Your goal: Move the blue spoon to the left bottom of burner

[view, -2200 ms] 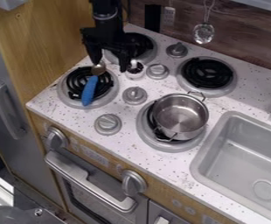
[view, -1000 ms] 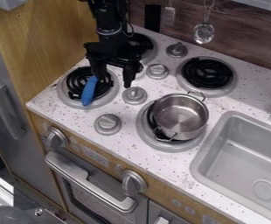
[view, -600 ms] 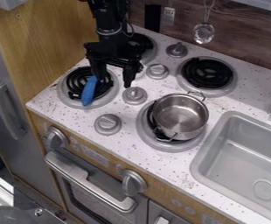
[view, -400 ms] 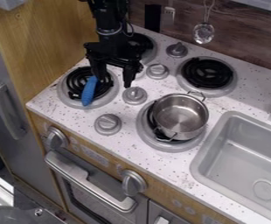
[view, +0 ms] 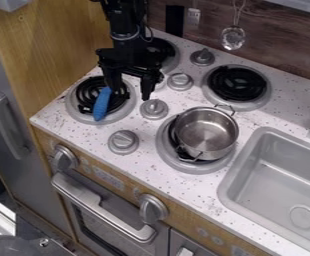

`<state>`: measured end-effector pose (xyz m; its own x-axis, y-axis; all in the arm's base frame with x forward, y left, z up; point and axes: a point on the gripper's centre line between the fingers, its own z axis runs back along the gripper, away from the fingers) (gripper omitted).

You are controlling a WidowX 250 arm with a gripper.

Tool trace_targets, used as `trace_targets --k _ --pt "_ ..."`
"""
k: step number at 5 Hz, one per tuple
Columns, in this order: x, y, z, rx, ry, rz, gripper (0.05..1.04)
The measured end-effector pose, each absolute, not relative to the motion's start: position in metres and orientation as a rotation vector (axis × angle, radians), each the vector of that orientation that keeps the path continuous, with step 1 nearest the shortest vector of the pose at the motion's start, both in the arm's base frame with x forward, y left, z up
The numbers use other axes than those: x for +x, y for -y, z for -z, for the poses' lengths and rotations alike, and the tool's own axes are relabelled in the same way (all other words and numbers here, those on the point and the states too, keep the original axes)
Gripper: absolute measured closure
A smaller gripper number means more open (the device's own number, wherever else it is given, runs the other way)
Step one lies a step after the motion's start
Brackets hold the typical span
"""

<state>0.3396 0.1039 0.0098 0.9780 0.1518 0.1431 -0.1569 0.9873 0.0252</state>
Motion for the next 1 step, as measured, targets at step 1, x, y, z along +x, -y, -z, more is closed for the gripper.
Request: trace_targets --k 1 --pt "0.3394 -0.1038 -0.0098 0.036 0.14 -0.156 0.086"
